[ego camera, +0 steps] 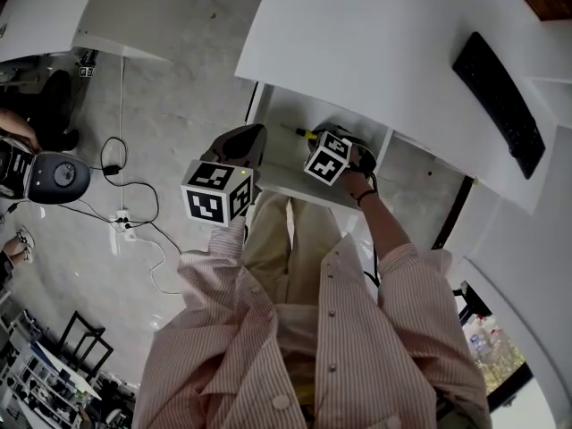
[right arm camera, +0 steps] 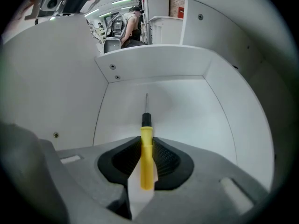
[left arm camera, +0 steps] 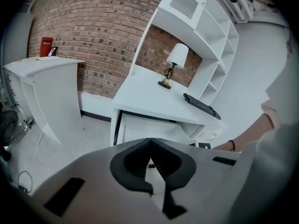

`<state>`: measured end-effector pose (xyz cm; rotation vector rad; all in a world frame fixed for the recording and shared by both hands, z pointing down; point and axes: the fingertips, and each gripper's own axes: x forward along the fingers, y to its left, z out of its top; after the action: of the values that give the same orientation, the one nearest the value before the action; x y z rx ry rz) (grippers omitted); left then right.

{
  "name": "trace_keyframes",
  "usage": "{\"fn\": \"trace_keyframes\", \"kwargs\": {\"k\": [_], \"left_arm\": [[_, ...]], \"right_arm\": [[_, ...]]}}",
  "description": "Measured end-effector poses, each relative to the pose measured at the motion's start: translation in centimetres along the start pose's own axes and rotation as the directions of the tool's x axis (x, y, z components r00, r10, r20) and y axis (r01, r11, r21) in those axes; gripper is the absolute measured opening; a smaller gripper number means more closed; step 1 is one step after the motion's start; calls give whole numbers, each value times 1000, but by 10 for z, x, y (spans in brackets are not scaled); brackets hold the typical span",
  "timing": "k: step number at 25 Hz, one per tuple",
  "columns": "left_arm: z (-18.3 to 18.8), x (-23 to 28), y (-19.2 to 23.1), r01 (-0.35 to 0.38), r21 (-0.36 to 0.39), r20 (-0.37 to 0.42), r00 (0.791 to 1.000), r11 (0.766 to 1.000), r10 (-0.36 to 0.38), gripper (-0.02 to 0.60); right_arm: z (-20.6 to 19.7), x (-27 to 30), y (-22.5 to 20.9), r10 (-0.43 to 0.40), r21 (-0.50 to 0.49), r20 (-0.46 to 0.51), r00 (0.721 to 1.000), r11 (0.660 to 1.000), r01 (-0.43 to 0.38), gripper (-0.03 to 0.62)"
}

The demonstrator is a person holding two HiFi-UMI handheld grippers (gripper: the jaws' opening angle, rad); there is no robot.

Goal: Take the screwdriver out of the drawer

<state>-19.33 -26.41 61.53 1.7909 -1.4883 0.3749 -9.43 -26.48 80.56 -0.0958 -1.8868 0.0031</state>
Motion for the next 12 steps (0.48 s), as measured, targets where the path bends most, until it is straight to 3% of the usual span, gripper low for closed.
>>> {"fn": "trace_keyframes", "kwargs": {"k": [12], "left_arm": [[8, -14, -1, 9, -24, 62, 998, 1000, -7, -2]], "right_arm": [[14, -39, -4, -51, 65, 110, 993, 997, 44, 78]]}}
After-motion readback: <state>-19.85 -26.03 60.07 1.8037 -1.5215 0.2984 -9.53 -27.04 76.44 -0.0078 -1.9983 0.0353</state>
